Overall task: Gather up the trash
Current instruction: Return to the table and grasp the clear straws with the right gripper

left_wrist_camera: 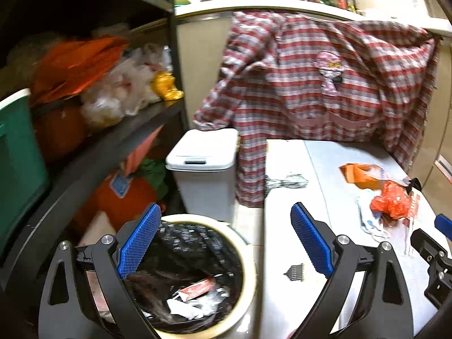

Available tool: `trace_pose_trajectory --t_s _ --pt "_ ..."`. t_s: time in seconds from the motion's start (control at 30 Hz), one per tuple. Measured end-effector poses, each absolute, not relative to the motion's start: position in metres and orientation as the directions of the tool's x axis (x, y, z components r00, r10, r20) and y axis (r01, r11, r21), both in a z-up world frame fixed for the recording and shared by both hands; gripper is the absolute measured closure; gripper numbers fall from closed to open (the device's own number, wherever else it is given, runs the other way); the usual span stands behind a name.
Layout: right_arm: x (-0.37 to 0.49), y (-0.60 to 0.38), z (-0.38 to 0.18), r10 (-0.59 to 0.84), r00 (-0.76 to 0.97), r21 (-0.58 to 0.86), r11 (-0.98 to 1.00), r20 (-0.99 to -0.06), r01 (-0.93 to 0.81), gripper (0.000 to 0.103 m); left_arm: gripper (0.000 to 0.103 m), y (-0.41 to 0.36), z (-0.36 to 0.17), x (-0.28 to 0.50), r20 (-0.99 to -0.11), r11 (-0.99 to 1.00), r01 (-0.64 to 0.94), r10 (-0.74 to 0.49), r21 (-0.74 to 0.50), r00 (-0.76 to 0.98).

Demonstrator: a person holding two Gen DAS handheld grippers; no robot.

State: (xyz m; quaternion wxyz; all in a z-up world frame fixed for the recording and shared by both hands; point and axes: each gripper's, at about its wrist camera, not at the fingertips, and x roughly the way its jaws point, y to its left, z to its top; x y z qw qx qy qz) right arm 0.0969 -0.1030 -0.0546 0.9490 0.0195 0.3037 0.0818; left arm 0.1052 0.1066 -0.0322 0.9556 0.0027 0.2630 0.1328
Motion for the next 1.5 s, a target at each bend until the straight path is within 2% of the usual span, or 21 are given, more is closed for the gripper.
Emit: trace_pose_trajectory --t_s 0.27,0.47,0.87,1.1,1.13,1.2,1.27,1.5 --pt "0.109 -0.189 -0.084 0.014 0.794 0.132 0.988 -0.608 0.083 0.037 0.013 0.062 -0.037 0.12 -0.504 0.98 -0.18 0.197 0.083 0.841" --pt "0.128 -0.22 -0.109 -0.053 0.772 0.131 0.976 -0.634 0.175 0.037 0.013 0.039 -0.042 0.128 -0.515 0.986 -0.135 0.164 0.093 0.842" --pt "0.171 -0.237 -0.158 -0.073 0.748 0.141 0.966 -0.659 0.217 0.037 0.013 0.046 -0.045 0.134 -0.535 0.986 -0.15 0.165 0.071 0.828" --pt "0.194 -0.244 -0.174 -0.043 0.697 0.181 0.953 -0.715 0.245 0.037 0.013 0.052 -0.048 0.139 -0.544 0.983 -0.167 0.184 0.081 0.819" --pt "0.196 -0.243 -0.176 -0.038 0.688 0.18 0.954 -0.725 0.242 0.043 0.013 0.052 -0.049 0.139 -0.544 0.982 -0.168 0.186 0.083 0.818" --pt "0.199 -0.24 -0.179 -0.009 0.679 0.187 0.959 -0.734 0.215 0.076 0.013 0.052 -0.049 0.14 -0.543 0.982 -0.166 0.185 0.085 0.819" --pt "0.198 -0.234 -0.177 -0.017 0.681 0.157 0.968 -0.732 0.194 0.094 0.013 0.052 -0.049 0.14 -0.543 0.983 -0.163 0.184 0.088 0.819" --pt "0.177 -0.228 -0.144 -0.097 0.737 0.058 0.982 -0.668 0.182 0.094 0.013 0.046 -0.048 0.138 -0.527 0.985 -0.147 0.174 0.094 0.832"
